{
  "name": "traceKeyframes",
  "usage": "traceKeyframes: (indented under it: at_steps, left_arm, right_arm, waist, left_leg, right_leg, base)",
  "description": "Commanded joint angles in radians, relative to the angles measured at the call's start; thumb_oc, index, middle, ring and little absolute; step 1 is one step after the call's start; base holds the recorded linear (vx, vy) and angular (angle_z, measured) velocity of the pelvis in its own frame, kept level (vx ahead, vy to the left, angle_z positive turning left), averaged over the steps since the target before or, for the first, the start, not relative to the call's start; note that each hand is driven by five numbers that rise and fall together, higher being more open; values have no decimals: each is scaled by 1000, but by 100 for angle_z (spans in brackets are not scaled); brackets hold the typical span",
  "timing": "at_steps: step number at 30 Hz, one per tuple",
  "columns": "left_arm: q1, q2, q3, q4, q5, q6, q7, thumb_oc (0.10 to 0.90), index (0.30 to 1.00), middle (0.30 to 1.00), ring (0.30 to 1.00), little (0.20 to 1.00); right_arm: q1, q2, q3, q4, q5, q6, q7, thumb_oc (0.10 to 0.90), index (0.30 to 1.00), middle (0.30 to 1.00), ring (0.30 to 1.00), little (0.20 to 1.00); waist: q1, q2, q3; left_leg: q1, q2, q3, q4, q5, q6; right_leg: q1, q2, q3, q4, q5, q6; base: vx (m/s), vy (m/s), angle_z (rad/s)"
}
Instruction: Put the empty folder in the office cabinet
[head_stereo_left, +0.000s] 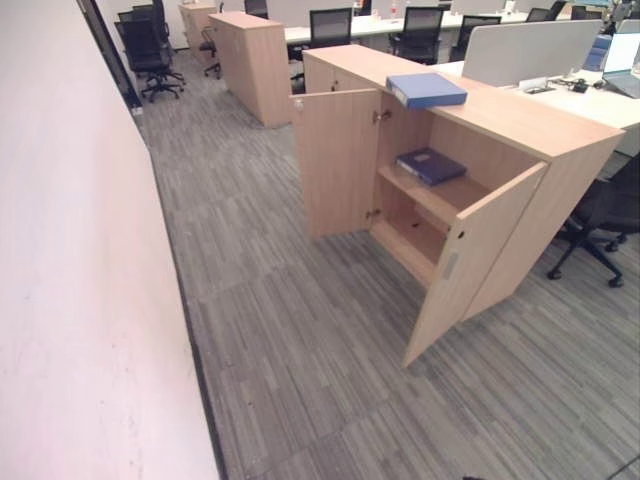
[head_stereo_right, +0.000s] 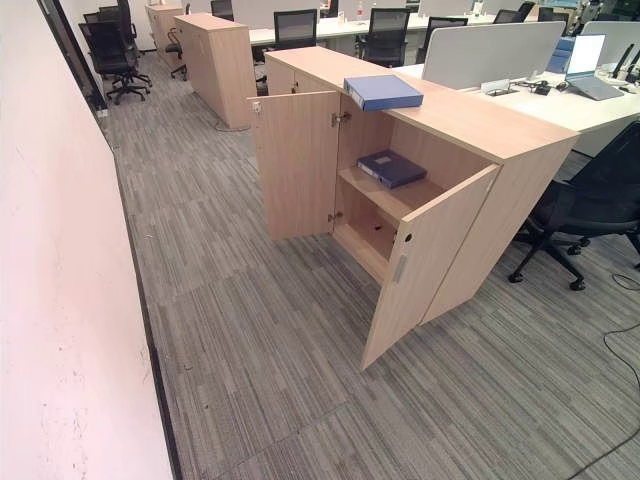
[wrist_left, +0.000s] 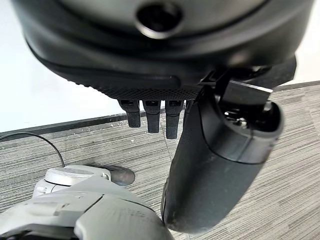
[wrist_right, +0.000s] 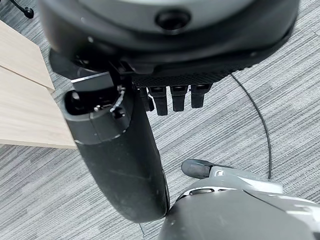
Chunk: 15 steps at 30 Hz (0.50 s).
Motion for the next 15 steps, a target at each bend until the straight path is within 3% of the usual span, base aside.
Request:
traceKeyframes:
  at_steps: [1,15]
  left_arm:
    - [-55,-14,-11,64,-8,-11,-21,800,900,900,900,900]
    - [-67,-15,-22,105,17,27,-70,800,900,900,900,900]
  right_arm:
    - [-36,-13,38,50,-18,2,11,800,900,900,900,900]
    - [-51,-39,42,51,-21,24,53,800,900,900,900,900]
  waist:
    - [7,-31,-8]
    - [-6,-19,-2]
  left_leg:
    - [-31,7,9,-10,0,-51]
    - [-25,16,16,-10,-7,-47]
  right_leg:
    - [32,-48,-43,7,5,74]
    - [27,-38,-30,7,-3,65]
  base:
    - [0,0,0]
    - [5,-5,0]
